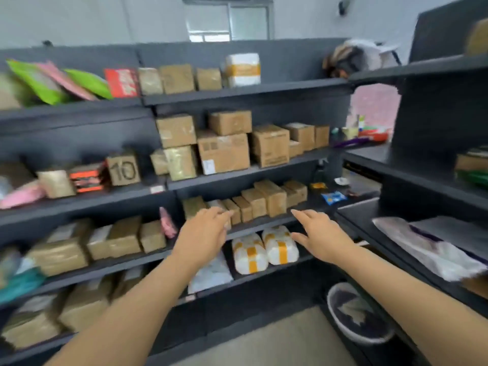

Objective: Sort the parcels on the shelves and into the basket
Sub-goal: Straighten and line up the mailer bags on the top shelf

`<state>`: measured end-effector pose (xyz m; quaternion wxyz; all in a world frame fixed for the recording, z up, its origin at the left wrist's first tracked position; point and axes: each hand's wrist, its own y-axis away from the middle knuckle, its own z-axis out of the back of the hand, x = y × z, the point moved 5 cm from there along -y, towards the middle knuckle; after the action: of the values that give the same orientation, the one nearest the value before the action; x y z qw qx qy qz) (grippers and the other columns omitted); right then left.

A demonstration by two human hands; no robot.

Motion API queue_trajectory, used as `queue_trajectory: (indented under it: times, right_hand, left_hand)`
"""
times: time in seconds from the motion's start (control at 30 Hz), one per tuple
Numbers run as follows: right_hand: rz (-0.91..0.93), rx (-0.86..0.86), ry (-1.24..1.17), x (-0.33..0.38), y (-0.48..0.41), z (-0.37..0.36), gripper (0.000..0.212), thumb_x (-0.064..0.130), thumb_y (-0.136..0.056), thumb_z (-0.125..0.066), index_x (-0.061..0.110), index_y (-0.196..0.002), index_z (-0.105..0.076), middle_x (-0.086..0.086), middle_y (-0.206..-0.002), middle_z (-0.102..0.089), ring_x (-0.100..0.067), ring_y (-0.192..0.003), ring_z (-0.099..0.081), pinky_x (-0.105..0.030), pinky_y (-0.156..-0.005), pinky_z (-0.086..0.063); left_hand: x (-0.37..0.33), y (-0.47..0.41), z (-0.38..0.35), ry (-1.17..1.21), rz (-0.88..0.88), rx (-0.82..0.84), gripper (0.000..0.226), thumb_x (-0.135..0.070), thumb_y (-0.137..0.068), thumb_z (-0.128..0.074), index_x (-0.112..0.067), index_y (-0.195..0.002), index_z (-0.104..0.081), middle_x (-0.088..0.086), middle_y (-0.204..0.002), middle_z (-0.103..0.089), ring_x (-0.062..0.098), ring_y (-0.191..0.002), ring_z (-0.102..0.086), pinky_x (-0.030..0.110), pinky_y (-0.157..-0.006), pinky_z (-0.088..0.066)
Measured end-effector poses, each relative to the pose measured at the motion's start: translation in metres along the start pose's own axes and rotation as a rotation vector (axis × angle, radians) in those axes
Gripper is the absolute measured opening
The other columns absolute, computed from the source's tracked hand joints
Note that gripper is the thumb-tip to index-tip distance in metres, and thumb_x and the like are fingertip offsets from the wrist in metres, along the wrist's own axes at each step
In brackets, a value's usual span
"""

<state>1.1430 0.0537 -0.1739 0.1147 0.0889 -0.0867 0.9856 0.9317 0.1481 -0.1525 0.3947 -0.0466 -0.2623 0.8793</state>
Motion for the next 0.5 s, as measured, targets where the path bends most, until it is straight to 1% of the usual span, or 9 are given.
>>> queue_trajectory:
  times: [0.07, 0.1, 0.2, 0.27, 0.37, 0.5]
  right_hand:
    - [0.099, -0.044, -0.012, 0.062, -0.027, 0.021, 0.061, 0.044, -0.096, -0.045, 0.026, -0.149, -0.02, 0.0, -0.148, -0.035, -0.024, -0.132, -0.034, -0.037, -0.102, -0.039]
    - [0.152, -0.065, -0.012, 0.096, -0.039, 0.03, 0.061, 0.044, -0.096, -0.046, 0.027, -0.149, -0.021, 0.0, -0.148, -0.035, -0.024, -0.133, -0.034, -0.037, -0.103, -0.039]
    - [0.289, -0.104, -0.017, 0.197, -0.067, 0.045, 0.06, 0.044, -0.095, -0.046, 0.027, -0.148, -0.024, 0.0, -0.148, -0.035, -0.023, -0.134, -0.033, -0.038, -0.106, -0.037]
    - [0.355, -0.142, -0.025, 0.263, -0.08, 0.049, 0.059, 0.044, -0.095, -0.047, 0.025, -0.147, -0.027, 0.0, -0.146, -0.037, -0.023, -0.132, -0.035, -0.037, -0.106, -0.036]
    - [0.444, -0.192, -0.077, 0.354, -0.1, 0.05, 0.06, 0.045, -0.095, -0.047, 0.025, -0.147, -0.027, 0.0, -0.146, -0.038, -0.022, -0.131, -0.037, -0.035, -0.106, -0.036]
    - [0.517, -0.245, -0.102, 0.458, -0.125, 0.052, 0.058, 0.044, -0.094, -0.049, 0.026, -0.146, -0.029, 0.0, -0.142, -0.041, -0.023, -0.128, -0.039, -0.037, -0.104, -0.038]
  left_hand:
    - [0.059, 0.013, 0.037, -0.01, 0.09, -0.037, 0.046, -0.027, -0.092, -0.054, -0.027, -0.137, -0.047, -0.005, -0.132, -0.052, 0.02, -0.117, -0.05, 0.043, -0.089, -0.05]
    - [0.089, 0.022, 0.054, -0.019, 0.131, -0.054, 0.046, -0.028, -0.094, -0.051, -0.027, -0.139, -0.044, -0.005, -0.135, -0.049, 0.02, -0.12, -0.047, 0.04, -0.092, -0.047]
    - [0.171, 0.05, 0.104, -0.094, 0.208, -0.126, 0.046, -0.029, -0.094, -0.05, -0.026, -0.139, -0.044, -0.004, -0.135, -0.049, 0.02, -0.121, -0.046, 0.036, -0.094, -0.045]
    - [0.222, 0.07, 0.135, -0.14, 0.252, -0.179, 0.044, -0.026, -0.091, -0.055, -0.024, -0.135, -0.05, -0.001, -0.131, -0.054, 0.022, -0.118, -0.05, 0.037, -0.092, -0.047]
    - [0.296, 0.1, 0.168, -0.184, 0.299, -0.234, 0.042, -0.02, -0.082, -0.066, -0.018, -0.124, -0.06, 0.002, -0.118, -0.062, 0.026, -0.105, -0.06, 0.04, -0.084, -0.051]
    - [0.384, 0.133, 0.197, -0.243, 0.375, -0.266, 0.041, -0.02, -0.08, -0.07, -0.017, -0.12, -0.063, 0.002, -0.112, -0.064, 0.027, -0.096, -0.062, 0.038, -0.073, -0.054]
